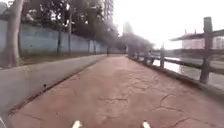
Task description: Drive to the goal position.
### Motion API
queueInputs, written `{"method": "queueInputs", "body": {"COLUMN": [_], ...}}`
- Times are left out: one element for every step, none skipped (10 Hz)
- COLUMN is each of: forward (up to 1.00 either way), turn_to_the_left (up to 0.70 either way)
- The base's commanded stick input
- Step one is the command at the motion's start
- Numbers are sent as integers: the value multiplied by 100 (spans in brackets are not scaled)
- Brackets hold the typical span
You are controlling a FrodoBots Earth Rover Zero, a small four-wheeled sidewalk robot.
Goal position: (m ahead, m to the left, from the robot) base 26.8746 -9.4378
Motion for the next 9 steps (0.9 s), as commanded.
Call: {"method": "queueInputs", "body": {"forward": [70, 70, 70, 70, 70, 70, 70, 70, 70], "turn_to_the_left": [0, 0, 0, 0, 0, 0, 0, 0, 0]}}
